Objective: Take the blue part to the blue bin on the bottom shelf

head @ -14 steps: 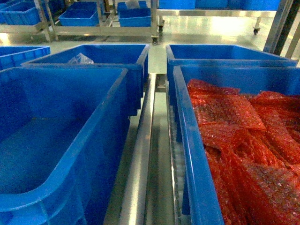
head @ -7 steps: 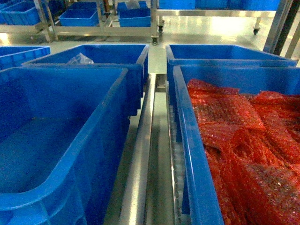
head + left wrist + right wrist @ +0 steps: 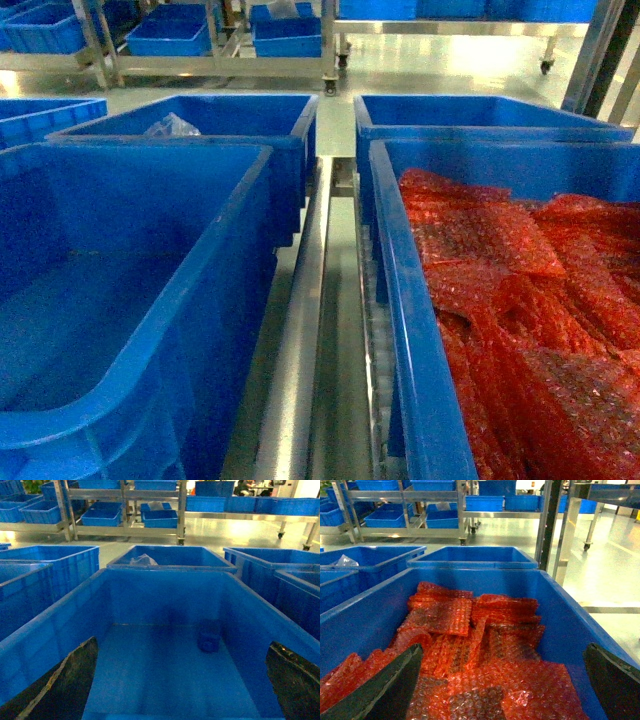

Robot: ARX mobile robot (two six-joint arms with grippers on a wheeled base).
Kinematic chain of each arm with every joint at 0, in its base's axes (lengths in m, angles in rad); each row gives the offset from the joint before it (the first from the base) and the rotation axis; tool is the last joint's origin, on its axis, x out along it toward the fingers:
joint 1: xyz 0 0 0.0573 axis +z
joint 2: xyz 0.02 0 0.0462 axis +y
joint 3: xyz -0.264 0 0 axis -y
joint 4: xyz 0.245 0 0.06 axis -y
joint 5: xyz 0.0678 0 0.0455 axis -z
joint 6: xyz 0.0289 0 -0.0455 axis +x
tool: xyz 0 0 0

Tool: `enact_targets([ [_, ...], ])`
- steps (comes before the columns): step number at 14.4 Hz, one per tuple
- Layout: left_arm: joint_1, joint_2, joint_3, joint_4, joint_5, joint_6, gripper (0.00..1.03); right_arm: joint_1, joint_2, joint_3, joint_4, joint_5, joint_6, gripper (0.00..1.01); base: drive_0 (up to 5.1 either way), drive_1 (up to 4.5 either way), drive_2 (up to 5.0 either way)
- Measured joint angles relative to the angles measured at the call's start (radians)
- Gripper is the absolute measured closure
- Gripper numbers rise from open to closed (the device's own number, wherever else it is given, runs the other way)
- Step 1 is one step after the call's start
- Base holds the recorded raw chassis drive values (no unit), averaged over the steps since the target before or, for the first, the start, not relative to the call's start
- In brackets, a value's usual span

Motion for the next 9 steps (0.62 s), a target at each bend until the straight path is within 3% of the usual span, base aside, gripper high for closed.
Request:
enact_targets([
  [9,0.000,0.000,0.000,0.000,0.000,0.000,0.05,0.000,0.000,0.000,0.000,0.000,0.000,0.03,0.0,0.00,0.0],
])
